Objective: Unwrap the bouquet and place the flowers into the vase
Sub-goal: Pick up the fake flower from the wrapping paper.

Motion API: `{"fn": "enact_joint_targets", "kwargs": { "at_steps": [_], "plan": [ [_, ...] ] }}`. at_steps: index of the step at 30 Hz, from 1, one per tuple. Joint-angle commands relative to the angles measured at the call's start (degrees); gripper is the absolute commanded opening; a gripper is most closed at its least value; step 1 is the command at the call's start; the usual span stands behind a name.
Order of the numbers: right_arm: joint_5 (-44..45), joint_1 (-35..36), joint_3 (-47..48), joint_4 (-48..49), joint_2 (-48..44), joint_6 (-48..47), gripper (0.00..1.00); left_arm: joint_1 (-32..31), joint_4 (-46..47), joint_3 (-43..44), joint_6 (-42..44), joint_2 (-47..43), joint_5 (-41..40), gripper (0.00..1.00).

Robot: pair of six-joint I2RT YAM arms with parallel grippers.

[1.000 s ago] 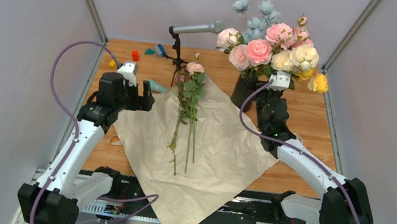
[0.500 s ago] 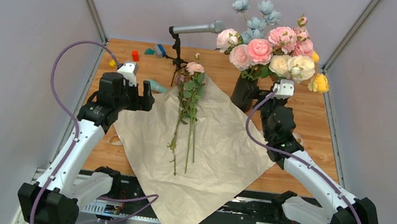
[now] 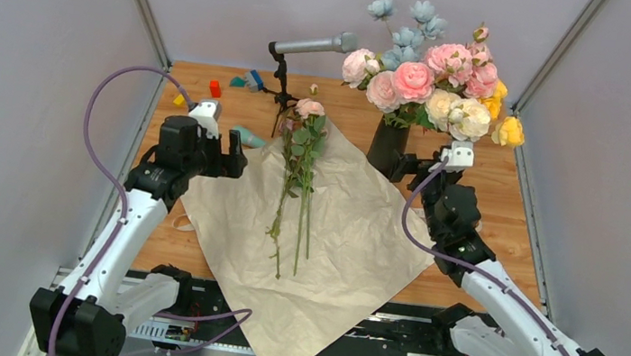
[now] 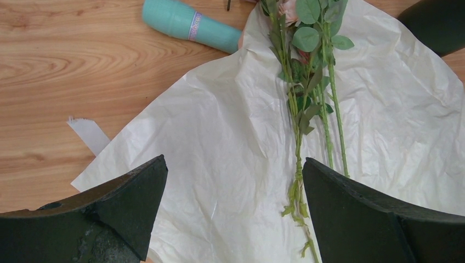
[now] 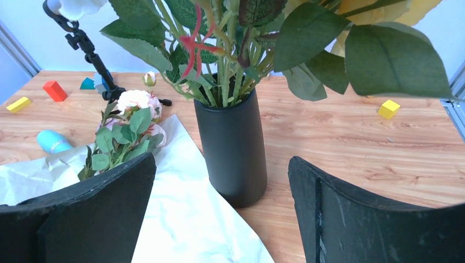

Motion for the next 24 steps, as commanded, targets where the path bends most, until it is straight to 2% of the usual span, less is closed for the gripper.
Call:
{"fn": "enact_joint_targets", "kwargs": {
  "at_steps": [1, 6, 12, 18, 24],
  "plan": [
    [-1.6, 0.0, -1.7, -3.1, -3.4, 2.1, 0.92, 0.1, 2.2, -0.3, 1.1, 0.4, 1.6, 1.00],
    [-1.1, 0.0, -4.1, -6.0, -7.0, 3.7, 0.92, -1.0, 2.2, -0.6, 0.8, 1.7, 1.5, 1.00],
    [-0.2, -0.1, -7.1, -11.0, -12.7, 6.8, 0.93, -6.7, 1.5, -0.9, -1.6, 4.0, -1.4, 0.99],
    [0.1, -0.1, -9.7, -14.7, -17.7, 9.0, 0.93, -14.5, 8.1, -6.7, -9.7, 6.3, -2.2, 0.99],
    [-0.3, -0.1, -11.3, -16.9, -20.5, 10.8, 0.93, -19.0, 13.9, -10.5, -15.0, 11.8, -3.1, 0.96]
  ]
}}
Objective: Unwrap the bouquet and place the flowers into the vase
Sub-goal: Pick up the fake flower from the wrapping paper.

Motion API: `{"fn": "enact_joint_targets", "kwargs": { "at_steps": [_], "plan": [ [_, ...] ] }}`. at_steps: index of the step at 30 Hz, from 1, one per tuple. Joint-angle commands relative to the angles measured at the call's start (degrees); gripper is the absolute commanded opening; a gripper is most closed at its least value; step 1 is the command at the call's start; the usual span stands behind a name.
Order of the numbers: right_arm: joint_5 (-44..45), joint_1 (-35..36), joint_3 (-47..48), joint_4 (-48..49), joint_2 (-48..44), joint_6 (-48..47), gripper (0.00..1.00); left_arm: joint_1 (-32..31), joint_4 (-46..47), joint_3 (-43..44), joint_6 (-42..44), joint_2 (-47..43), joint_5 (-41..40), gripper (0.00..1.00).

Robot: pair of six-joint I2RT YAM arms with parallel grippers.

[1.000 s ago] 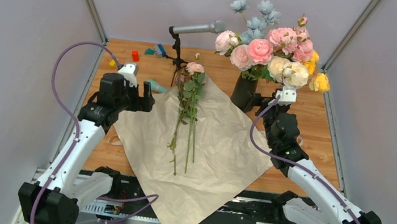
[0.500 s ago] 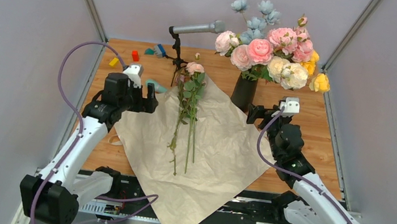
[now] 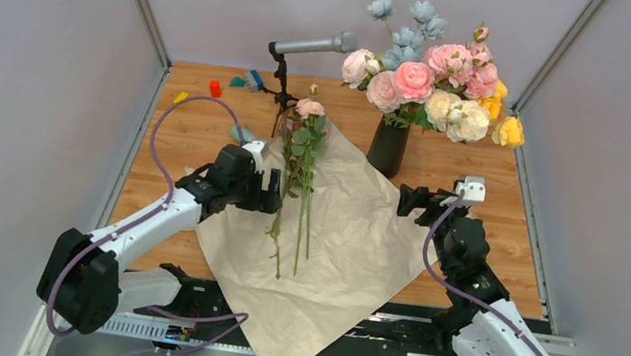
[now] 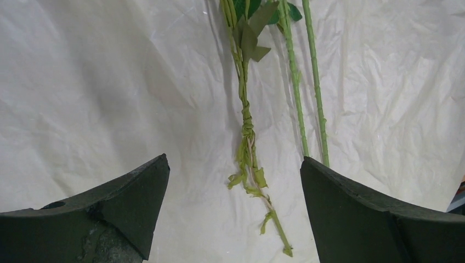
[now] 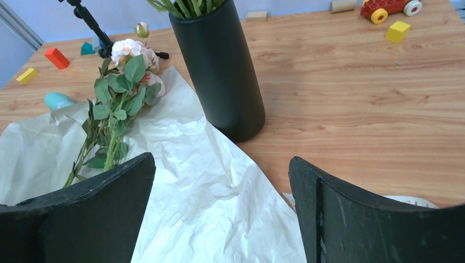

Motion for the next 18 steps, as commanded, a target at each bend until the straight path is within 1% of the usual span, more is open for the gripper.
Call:
{"fn": "enact_joint_targets", "kwargs": {
  "at_steps": [1, 3, 5, 11, 12, 18],
  "plan": [
    [-0.1, -0.1, -1.1, -1.7, -2.1, 2.8, 0.93, -2.5, 7.5, -0.7, -5.2, 3.2, -2.2, 0.95],
    [-0.6, -0.1, -1.5, -2.1, -2.7, 3.5, 0.93, -3.0, 8.3, -0.5, -5.1, 5.4, -3.2, 0.94],
    [-1.0, -0.1, -1.9, -2.5, -3.3, 4.0, 0.93, -3.1, 8.3, 0.3, -4.5, 7.9, -3.8, 0.89],
    [-1.5, -0.1, -2.8, -3.2, -4.4, 5.2, 0.93, -3.3, 9.1, 2.5, -3.5, 13.9, -3.8, 0.74],
    [-1.5, -0.1, -2.9, -3.2, -4.7, 5.3, 0.93, -3.3, 9.1, 3.1, -3.3, 15.0, -3.7, 0.70],
    [-1.2, -0.1, -3.2, -5.3, -5.7, 5.2, 0.93, -3.7, 10.3, 3.8, -3.7, 16.9, -3.2, 0.61]
  ]
}}
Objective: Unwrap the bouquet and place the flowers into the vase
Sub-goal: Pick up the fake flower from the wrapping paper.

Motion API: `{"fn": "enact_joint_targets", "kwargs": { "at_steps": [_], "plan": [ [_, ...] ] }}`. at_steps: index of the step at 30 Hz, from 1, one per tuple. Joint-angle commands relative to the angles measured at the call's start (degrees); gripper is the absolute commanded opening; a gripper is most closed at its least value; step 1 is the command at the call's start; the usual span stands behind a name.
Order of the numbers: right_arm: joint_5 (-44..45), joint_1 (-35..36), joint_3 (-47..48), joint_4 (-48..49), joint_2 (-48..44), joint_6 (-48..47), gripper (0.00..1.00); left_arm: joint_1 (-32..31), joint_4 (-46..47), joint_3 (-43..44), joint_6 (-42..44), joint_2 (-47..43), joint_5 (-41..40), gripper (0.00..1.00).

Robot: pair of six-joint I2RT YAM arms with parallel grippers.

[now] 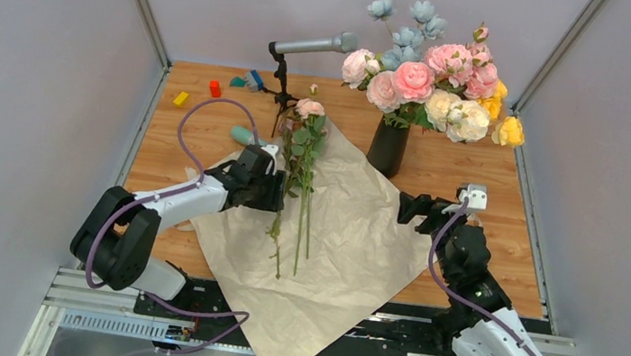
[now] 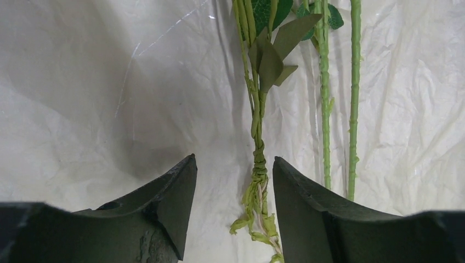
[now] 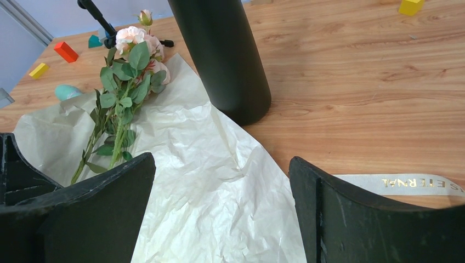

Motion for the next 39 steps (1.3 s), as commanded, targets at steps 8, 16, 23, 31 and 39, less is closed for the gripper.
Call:
{"fn": "enact_joint_targets", "kwargs": {
  "at_steps": [8, 16, 23, 31, 39],
  "plan": [
    [-0.1, -0.1, -0.8, -1.2, -1.0, 1.6, 0.93, -0.9, 3.7, 3.5, -0.4, 2.6, 0.3, 0.48],
    [0.0, -0.1, -0.9, -1.7, -1.0, 1.8, 0.93, -1.2, 4.3, 5.1, -0.3, 5.3, 0.5, 0.41],
    [0.1, -0.1, -0.5, -2.7, -1.7, 1.8, 0.93, -1.3, 4.8, 6.7, -0.4, 7.7, 0.6, 0.39],
    [0.5, -0.1, -0.5, -3.5, -2.5, 1.8, 0.92, -1.3, 5.1, 6.8, -0.3, 9.7, 0.5, 0.35],
    [0.7, -0.1, -0.4, -3.9, -2.7, 1.8, 0.93, -1.3, 4.6, 6.6, -0.6, 9.1, -0.4, 0.13]
  ]
}}
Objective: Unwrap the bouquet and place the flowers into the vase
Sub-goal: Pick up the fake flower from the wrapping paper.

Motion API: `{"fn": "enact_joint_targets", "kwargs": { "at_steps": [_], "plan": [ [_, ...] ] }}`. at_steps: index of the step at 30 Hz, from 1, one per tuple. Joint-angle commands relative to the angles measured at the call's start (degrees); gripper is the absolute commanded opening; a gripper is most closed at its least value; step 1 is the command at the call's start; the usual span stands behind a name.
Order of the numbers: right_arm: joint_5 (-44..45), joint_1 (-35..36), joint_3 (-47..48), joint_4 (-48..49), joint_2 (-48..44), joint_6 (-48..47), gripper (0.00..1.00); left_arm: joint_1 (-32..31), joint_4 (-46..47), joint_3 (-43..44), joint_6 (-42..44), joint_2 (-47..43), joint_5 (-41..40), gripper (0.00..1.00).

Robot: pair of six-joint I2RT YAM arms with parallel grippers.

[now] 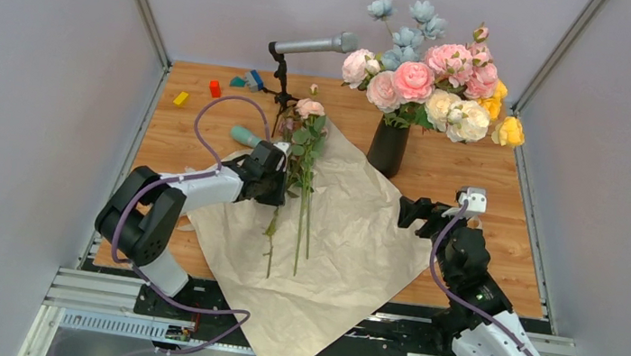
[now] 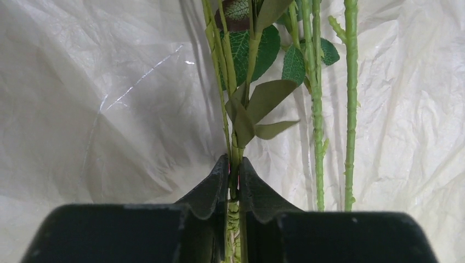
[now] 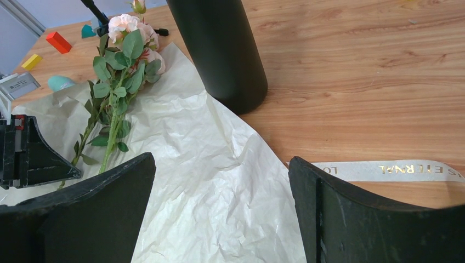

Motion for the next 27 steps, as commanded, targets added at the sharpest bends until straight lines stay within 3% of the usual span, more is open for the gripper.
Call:
{"fn": "enact_joint_targets", "kwargs": {
  "at_steps": [1, 5, 27],
  "plan": [
    [0.7, -0.2, 0.4, -0.6, -0.7, 0.9, 0.92, -0.3, 1.0, 1.4, -0.4, -1.3, -1.5, 0.09],
    [0.7, -0.1, 0.2, -0.6, -0.8, 1.1, 0.92, -0.3, 0.8, 1.0, -0.8, -3.5, -2.5, 0.00],
    [1.5, -0.1, 0.1, -2.1, -3.0, 2.2, 0.93, -0.4, 1.0, -5.3, -6.8, -19.4, -10.3, 0.00]
  ]
}}
